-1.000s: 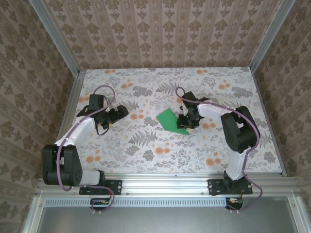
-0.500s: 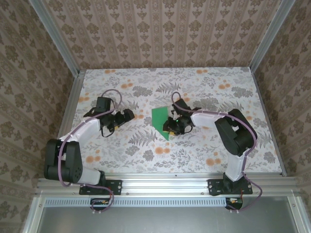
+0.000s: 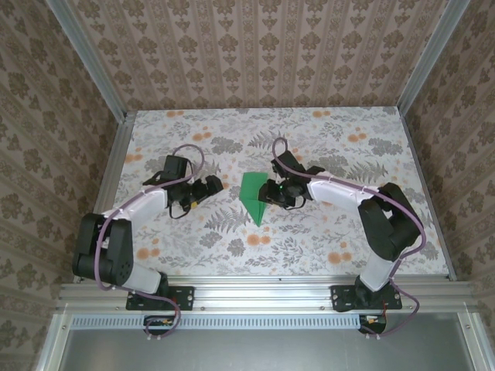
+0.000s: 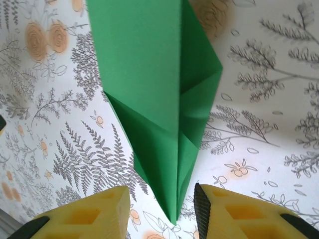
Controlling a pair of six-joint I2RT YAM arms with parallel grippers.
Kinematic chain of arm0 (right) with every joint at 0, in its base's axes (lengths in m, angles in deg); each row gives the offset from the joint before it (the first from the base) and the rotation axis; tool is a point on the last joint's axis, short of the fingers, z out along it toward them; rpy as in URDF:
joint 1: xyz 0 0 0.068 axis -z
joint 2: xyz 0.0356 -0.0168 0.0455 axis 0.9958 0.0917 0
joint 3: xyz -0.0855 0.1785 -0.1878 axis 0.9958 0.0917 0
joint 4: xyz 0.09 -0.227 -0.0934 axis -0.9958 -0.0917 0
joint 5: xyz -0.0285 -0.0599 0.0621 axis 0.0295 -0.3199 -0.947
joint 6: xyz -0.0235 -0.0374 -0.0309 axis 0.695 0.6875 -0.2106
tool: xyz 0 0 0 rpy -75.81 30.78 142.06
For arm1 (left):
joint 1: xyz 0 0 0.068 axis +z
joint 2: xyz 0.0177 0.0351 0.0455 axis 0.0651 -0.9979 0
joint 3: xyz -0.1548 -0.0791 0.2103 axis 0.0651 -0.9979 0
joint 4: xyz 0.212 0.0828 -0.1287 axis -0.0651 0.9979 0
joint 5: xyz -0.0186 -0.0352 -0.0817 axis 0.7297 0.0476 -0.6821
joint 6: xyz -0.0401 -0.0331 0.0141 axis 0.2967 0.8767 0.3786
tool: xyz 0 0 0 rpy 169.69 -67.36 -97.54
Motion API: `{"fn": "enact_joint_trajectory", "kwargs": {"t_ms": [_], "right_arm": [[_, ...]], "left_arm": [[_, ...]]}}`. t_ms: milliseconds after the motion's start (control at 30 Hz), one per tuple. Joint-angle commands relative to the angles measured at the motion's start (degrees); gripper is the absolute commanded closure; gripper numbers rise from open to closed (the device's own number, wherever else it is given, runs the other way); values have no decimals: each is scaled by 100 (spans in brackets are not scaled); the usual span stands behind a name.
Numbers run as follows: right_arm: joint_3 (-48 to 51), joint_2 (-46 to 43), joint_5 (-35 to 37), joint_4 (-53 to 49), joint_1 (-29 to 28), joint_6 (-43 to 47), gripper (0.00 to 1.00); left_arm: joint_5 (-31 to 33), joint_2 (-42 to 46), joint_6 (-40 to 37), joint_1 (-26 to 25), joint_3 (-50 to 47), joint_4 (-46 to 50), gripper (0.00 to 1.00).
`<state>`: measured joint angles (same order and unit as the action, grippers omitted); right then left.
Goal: Fold a paper plane with a square sheet of paper (pick it up from the middle)
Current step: Rotate the paper at the center of the table, then fold the wing for the fifth time at the center of the table.
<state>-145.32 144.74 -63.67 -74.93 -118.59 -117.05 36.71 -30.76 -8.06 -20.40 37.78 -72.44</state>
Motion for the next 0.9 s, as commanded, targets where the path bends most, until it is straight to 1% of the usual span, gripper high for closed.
{"fn": "enact_joint_trajectory", "kwargs": {"t_ms": [0,133,233,300,400,500,600,867], "right_arm": [[-458,151,468,-710,-224,565,59],[-927,500,957,-1286,-433,713,59],[-1073,695,1003,-1372,-497,817,55],[-1165,819,975,-1437,-507,855,56],[-1188,927,952,-1421,-496,880,59],[-1189,989,1022,-1385,-500,883,66],[-1182,1070,1093,-1370,-476,867,70],[-1171,1273,1111,-1256,-413,859,71]], "left_arm": [[-26,-57,143,-66,-76,-83,0],[-14,-78,160,-116,-74,-91,0],[-5,-85,166,-134,-61,-85,0],[-11,-95,161,-146,-44,-74,0],[-13,-122,160,-161,-28,-68,0],[-22,-145,160,-179,-15,-74,0],[-30,-175,157,-203,3,-69,0],[-46,-249,163,-257,30,-93,0]]}}
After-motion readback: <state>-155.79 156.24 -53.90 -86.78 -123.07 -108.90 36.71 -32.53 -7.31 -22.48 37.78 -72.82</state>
